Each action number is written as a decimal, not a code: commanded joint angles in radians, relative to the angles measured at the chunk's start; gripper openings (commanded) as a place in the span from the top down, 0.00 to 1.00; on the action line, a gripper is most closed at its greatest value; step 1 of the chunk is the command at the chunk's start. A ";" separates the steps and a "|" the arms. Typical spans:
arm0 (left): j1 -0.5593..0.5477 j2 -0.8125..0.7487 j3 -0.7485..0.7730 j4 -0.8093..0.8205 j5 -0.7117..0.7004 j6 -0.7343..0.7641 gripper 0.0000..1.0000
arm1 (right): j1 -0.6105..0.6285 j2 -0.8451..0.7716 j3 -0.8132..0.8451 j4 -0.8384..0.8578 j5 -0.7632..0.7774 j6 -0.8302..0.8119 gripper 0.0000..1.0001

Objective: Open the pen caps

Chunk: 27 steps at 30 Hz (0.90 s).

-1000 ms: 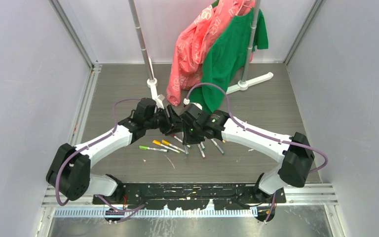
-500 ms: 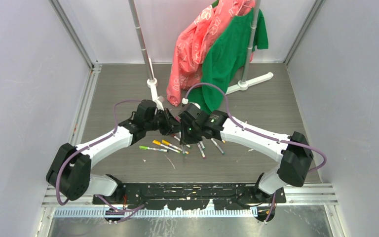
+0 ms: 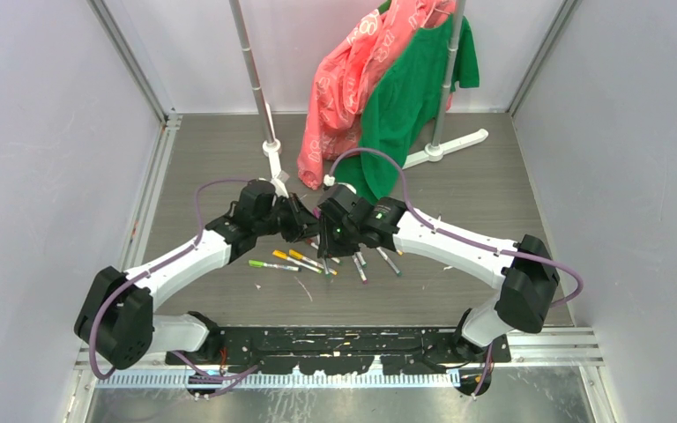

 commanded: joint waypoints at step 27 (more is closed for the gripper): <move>0.101 0.121 0.120 0.009 -0.191 -0.079 1.00 | 0.005 -0.068 -0.236 0.132 -0.052 0.044 0.99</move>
